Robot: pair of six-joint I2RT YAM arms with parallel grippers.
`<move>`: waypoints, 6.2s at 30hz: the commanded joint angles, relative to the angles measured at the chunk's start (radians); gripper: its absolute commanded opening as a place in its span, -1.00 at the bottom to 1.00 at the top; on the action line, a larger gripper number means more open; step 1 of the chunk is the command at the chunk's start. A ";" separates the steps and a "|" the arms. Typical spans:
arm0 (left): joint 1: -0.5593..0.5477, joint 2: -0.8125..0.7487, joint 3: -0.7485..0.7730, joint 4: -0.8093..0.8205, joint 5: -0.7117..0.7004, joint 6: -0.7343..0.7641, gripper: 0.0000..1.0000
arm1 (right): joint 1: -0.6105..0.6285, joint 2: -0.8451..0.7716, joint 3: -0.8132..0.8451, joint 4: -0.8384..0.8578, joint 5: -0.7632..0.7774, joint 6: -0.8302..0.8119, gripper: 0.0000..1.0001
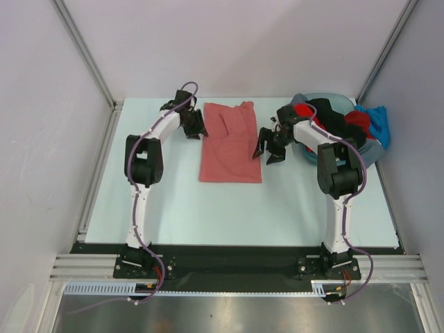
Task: Fold and stack the t-shirts
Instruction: Fold the tshirt
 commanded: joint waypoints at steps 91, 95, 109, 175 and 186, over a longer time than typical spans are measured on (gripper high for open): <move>-0.285 -1.275 -1.670 0.227 -0.020 -1.036 -0.99 | 0.463 -0.953 -1.131 0.114 0.541 1.057 -1.00; -0.296 -1.356 -1.643 0.136 -0.041 -1.018 -1.00 | 0.460 -1.030 -1.079 0.011 0.596 0.991 -1.00; -0.172 -0.848 -0.831 -0.051 -0.185 -0.576 -0.99 | 0.175 -0.583 -0.535 0.167 0.530 0.499 -1.00; -0.003 0.015 -0.176 0.547 0.355 -0.353 -0.34 | -0.060 0.390 0.455 0.526 -0.226 0.385 -0.92; 0.046 -0.003 -0.028 0.319 0.275 -0.237 -0.22 | -0.102 0.485 0.824 0.162 -0.139 0.204 -0.81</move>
